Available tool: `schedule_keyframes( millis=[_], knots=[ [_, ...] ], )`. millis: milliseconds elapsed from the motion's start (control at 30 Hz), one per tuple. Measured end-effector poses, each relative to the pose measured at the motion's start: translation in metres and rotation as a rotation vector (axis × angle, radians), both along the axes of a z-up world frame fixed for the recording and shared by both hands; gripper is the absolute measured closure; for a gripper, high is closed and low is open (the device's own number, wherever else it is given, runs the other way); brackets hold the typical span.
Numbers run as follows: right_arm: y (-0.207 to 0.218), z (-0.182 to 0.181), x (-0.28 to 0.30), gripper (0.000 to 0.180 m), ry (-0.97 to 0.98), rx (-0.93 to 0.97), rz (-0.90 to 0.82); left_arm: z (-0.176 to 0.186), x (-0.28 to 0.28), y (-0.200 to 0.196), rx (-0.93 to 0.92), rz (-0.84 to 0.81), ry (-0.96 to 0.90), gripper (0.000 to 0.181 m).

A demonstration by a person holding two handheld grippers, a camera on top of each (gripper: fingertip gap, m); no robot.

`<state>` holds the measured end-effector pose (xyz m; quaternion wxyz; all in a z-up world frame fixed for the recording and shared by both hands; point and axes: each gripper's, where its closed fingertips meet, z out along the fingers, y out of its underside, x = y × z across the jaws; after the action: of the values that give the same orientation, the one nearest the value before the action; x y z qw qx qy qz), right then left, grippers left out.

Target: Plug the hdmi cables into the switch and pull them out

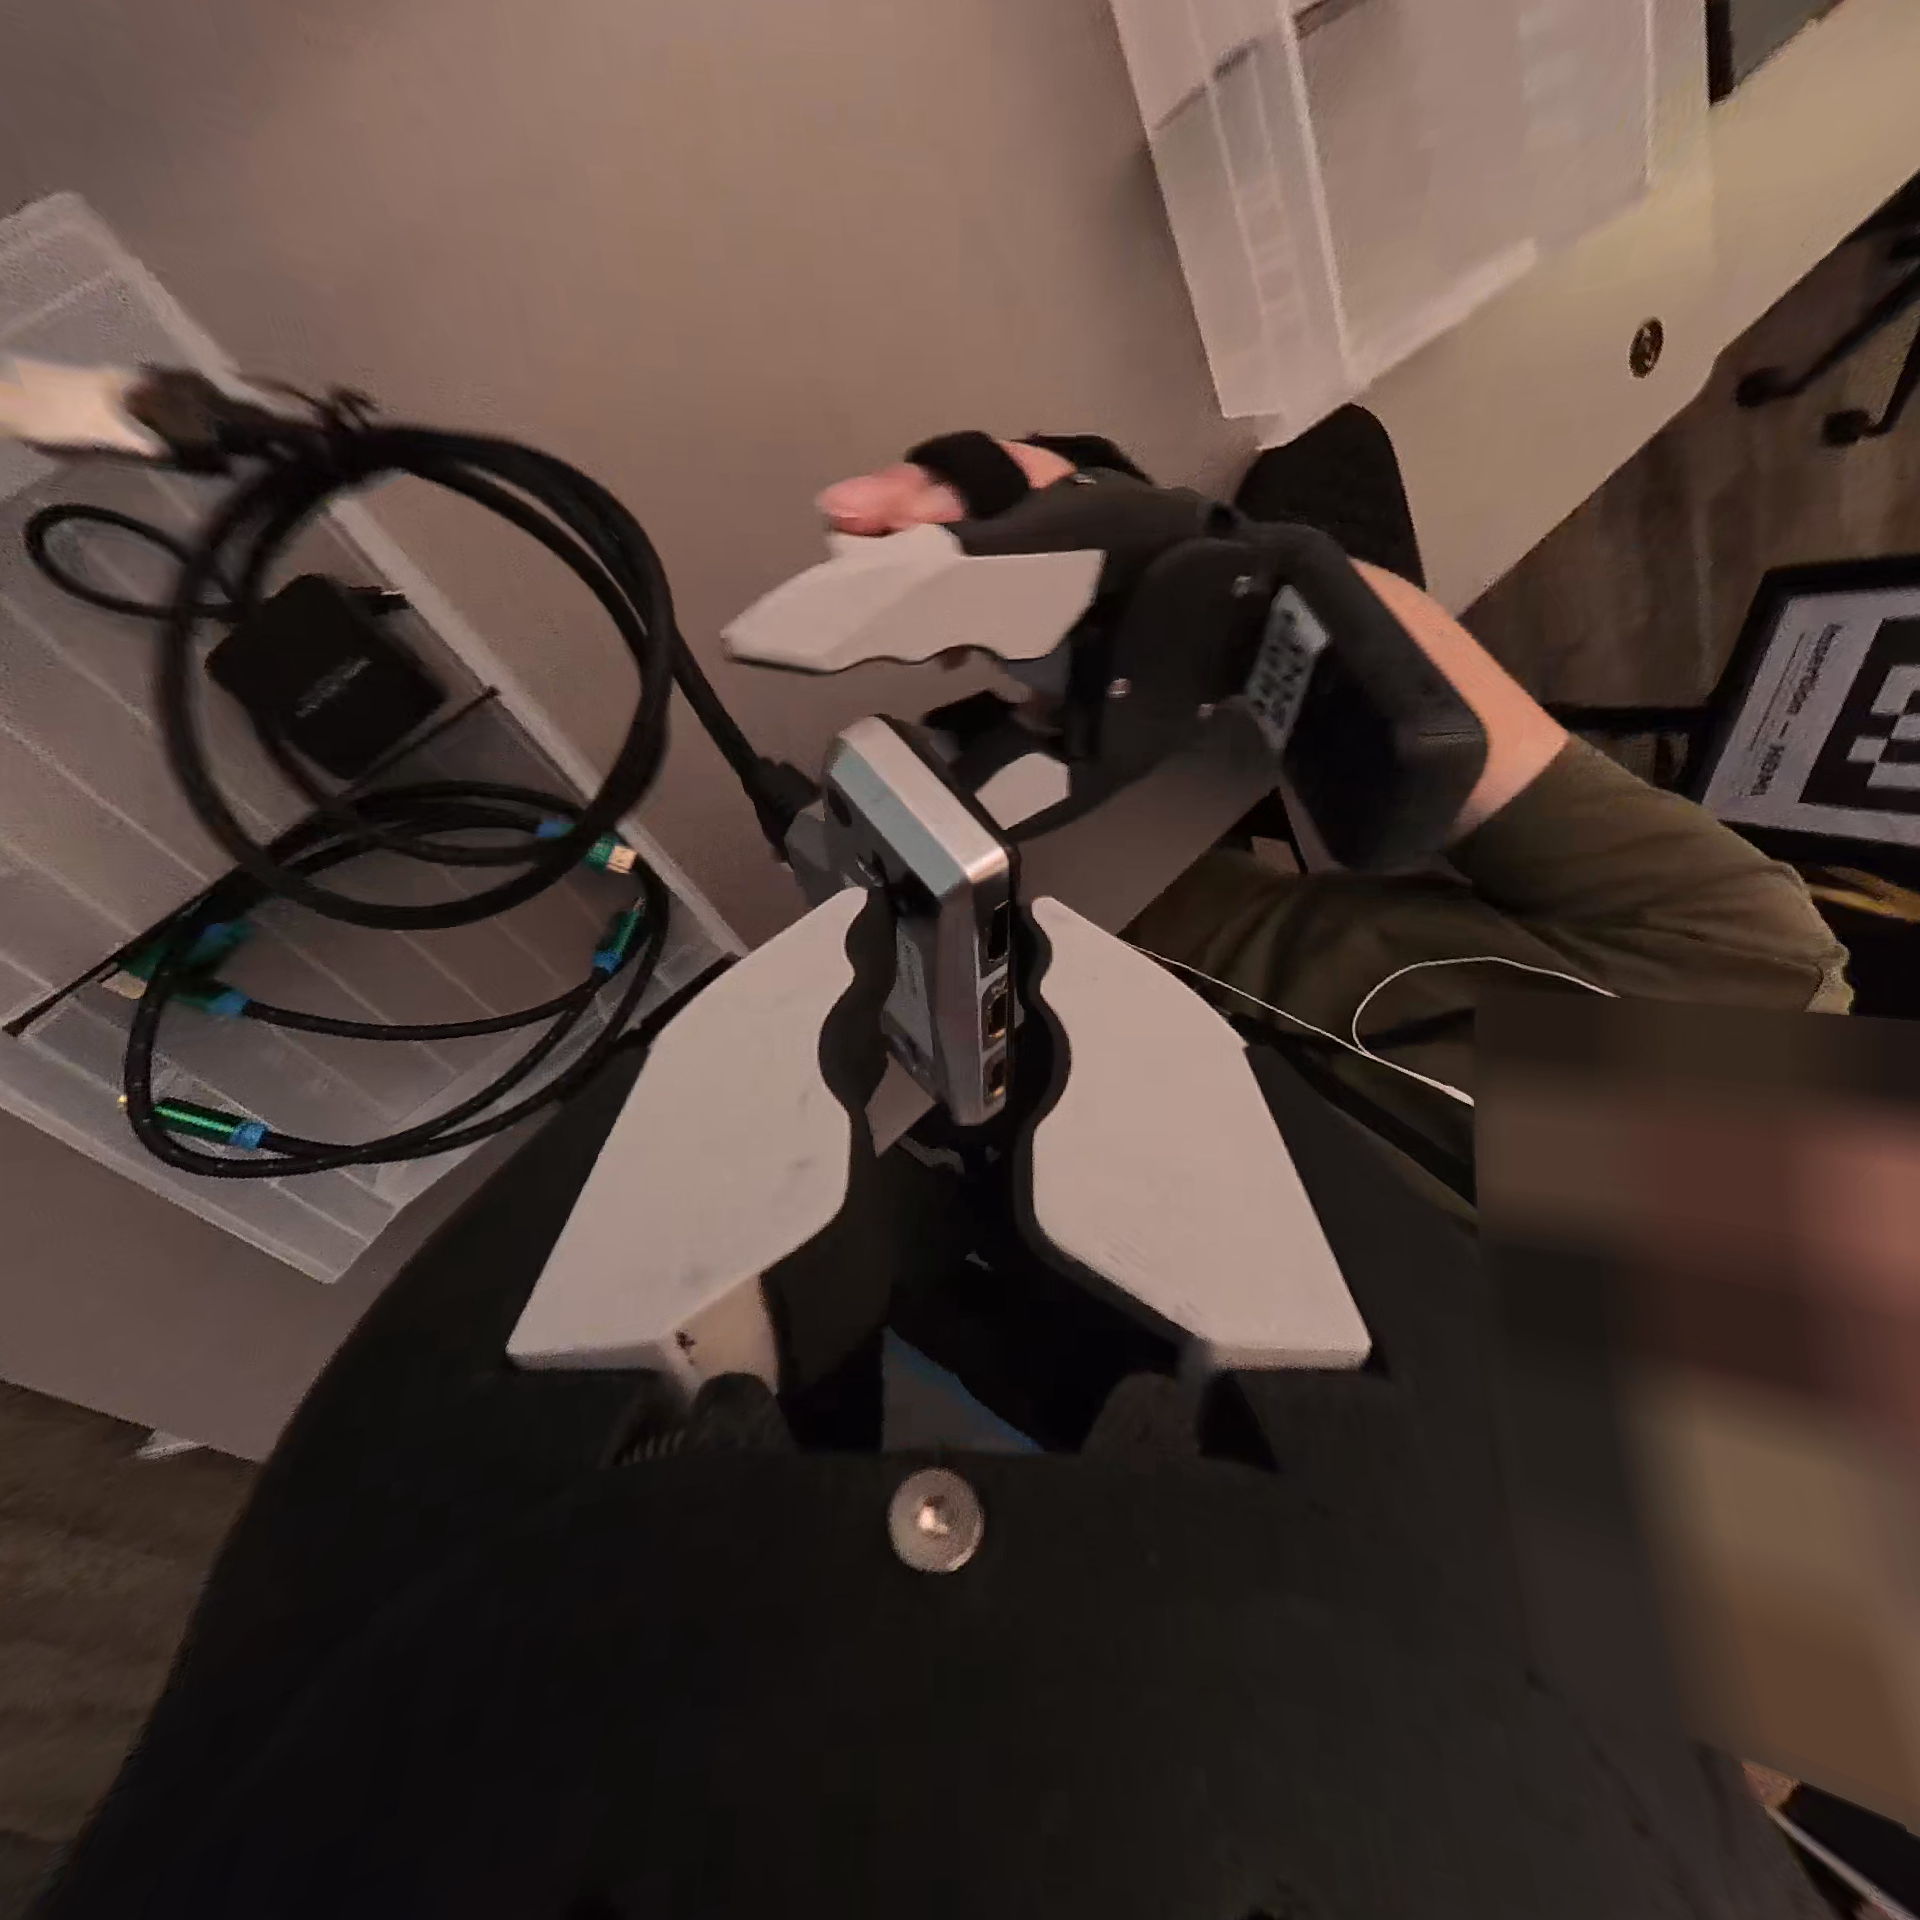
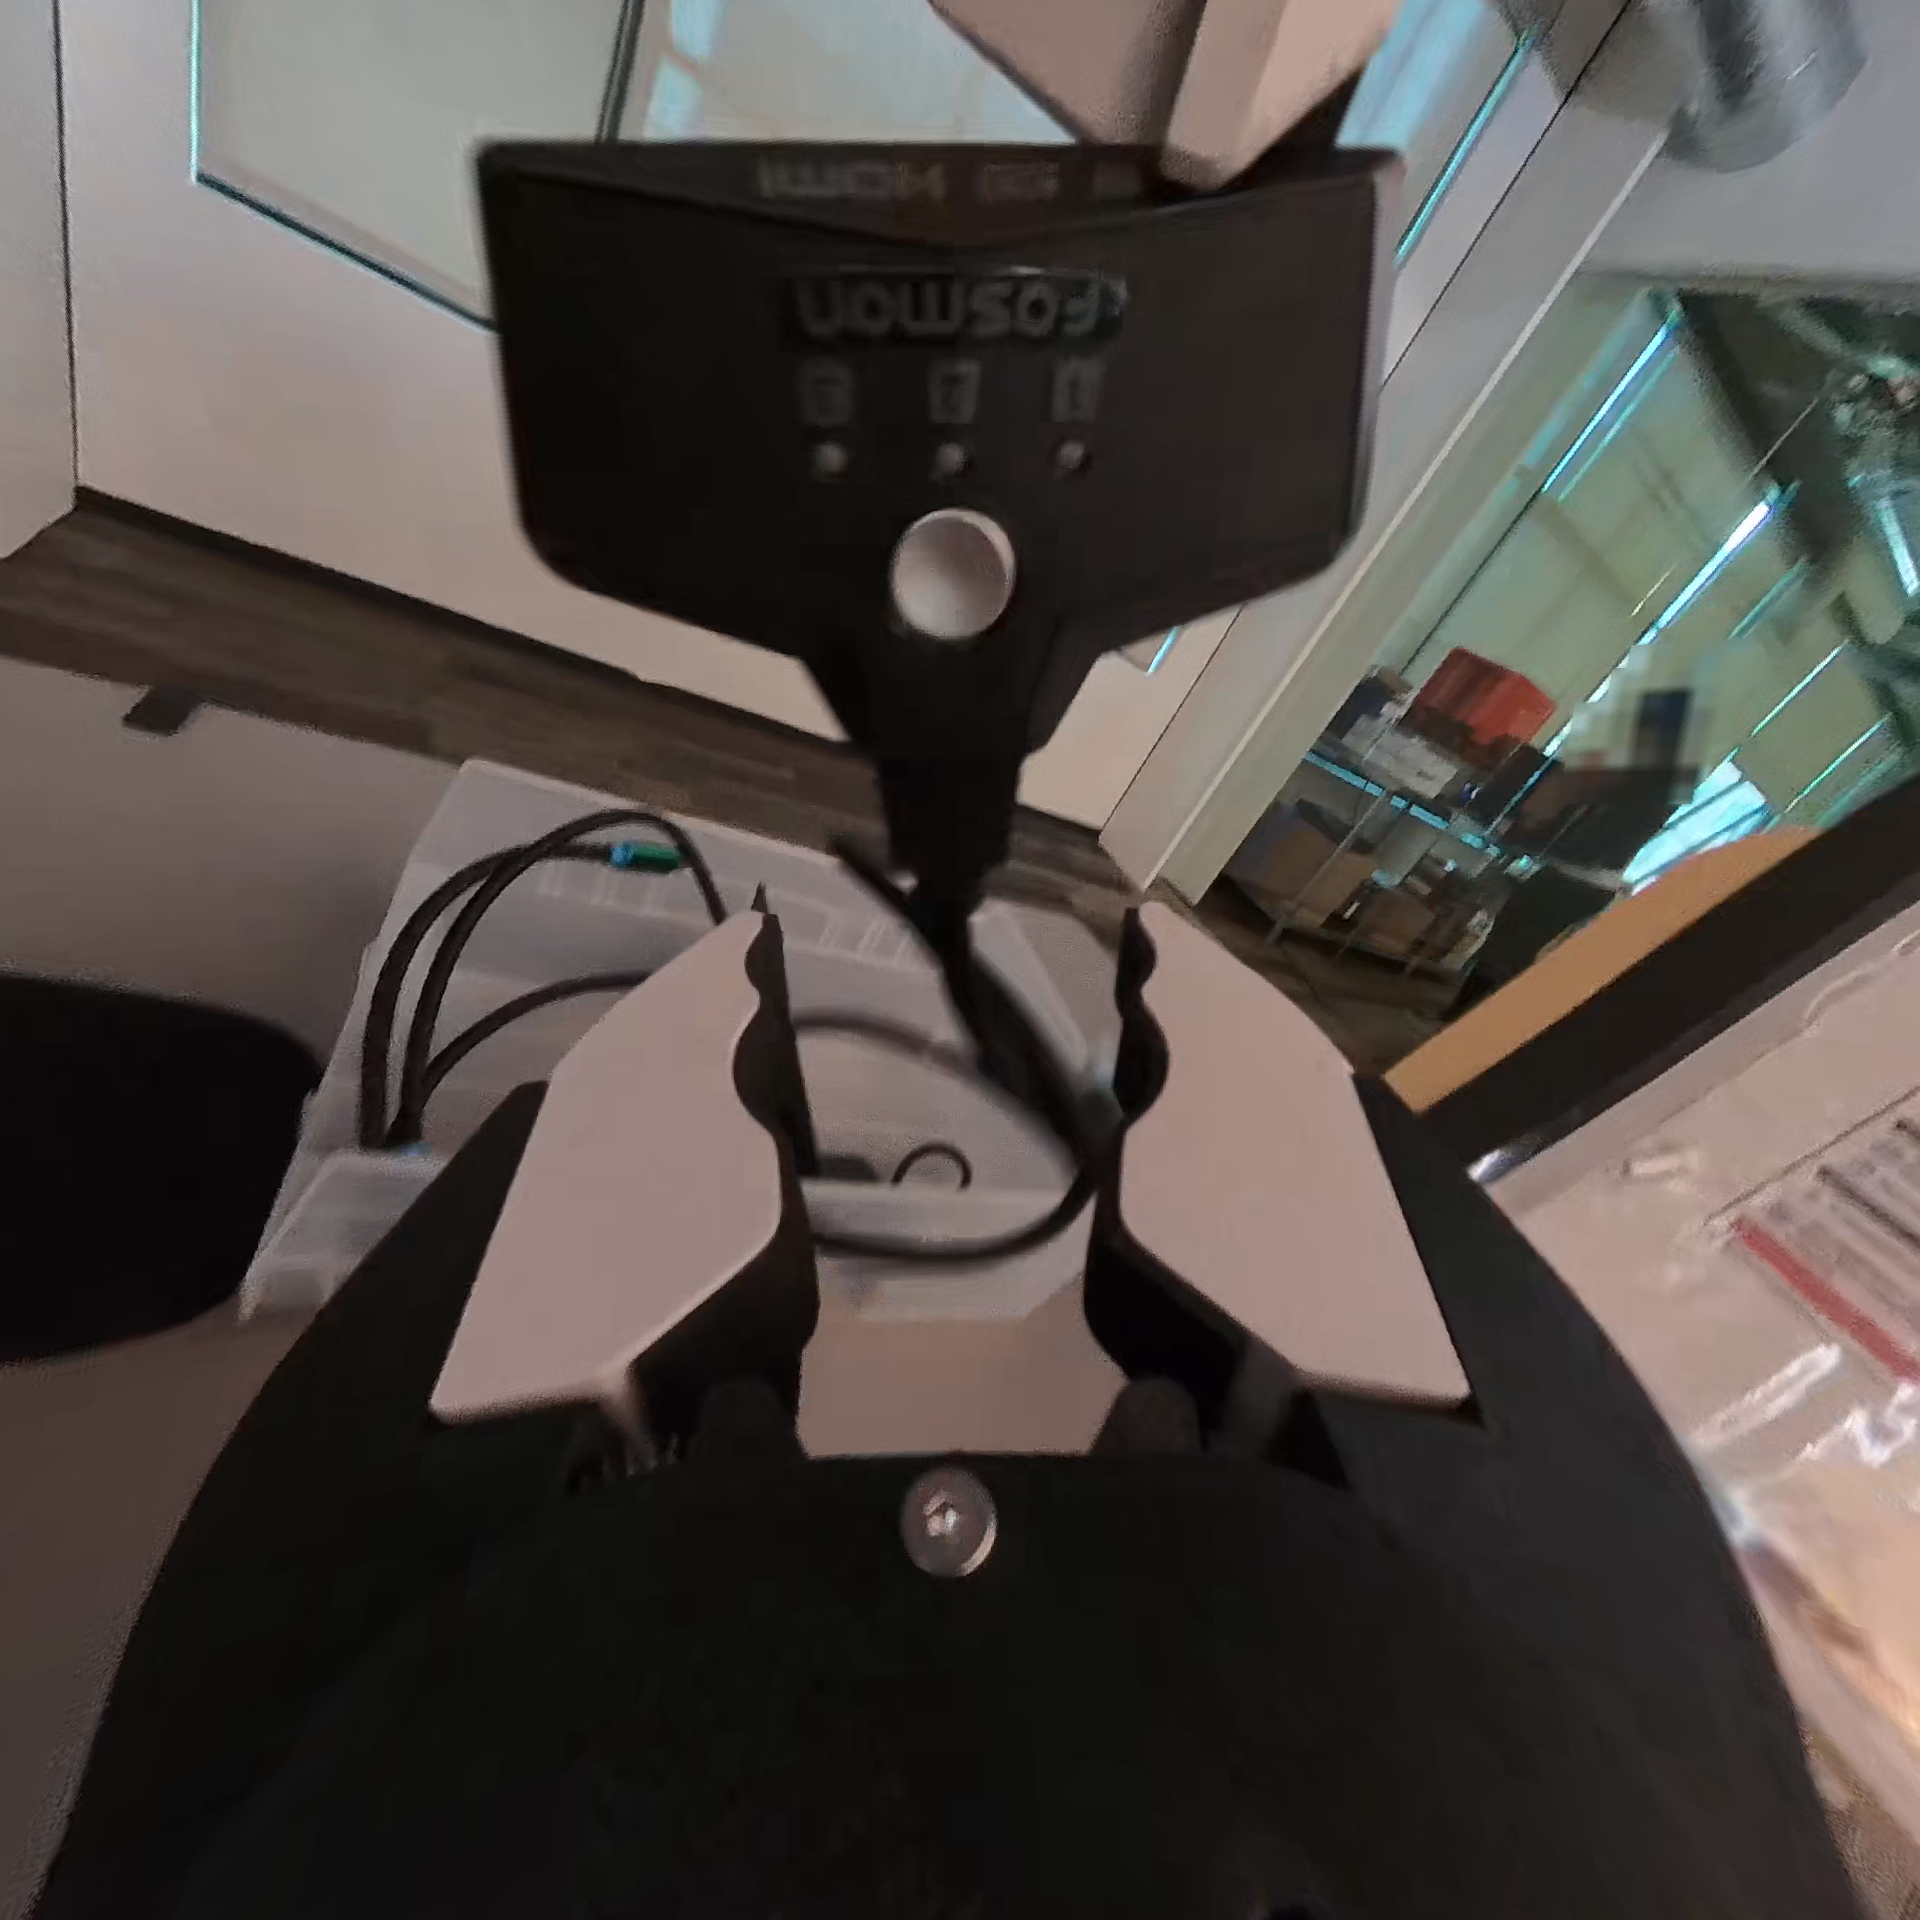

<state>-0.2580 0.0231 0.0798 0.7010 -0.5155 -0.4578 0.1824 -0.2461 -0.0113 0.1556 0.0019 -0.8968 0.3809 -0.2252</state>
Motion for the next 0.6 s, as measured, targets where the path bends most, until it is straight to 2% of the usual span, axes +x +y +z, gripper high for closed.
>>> schedule_keyframes(
  millis=[67,100,233,333,467,533,600],
  knots=[
    [-0.008,0.017,-0.004,0.152,0.001,0.044,0.050,0.008,0.010,-0.012,0.012,-0.037,0.011,0.159],
    [-0.016,0.020,-0.005,0.158,-0.007,0.036,0.083,0.014,0.016,-0.014,0.032,-0.042,-0.002,0.159],
    [-0.038,0.026,0.022,0.158,-0.035,-0.033,0.217,0.035,0.041,-0.025,0.087,-0.095,-0.163,0.157],
    [-0.068,0.021,0.054,0.160,-0.079,-0.107,0.470,0.046,0.057,-0.038,0.120,-0.195,-0.337,0.134],
    [-0.125,0.027,0.094,0.159,-0.187,-0.226,0.795,0.030,0.074,-0.053,0.309,-0.457,-0.488,0.098],
    [-0.154,0.034,0.109,0.159,-0.205,-0.247,0.947,0.020,0.091,-0.073,0.399,-0.600,-0.634,0.091],
    [-0.178,0.040,0.122,0.159,-0.195,-0.296,1.104,0.020,0.111,-0.102,0.460,-0.712,-0.863,0.090]
  ],
)
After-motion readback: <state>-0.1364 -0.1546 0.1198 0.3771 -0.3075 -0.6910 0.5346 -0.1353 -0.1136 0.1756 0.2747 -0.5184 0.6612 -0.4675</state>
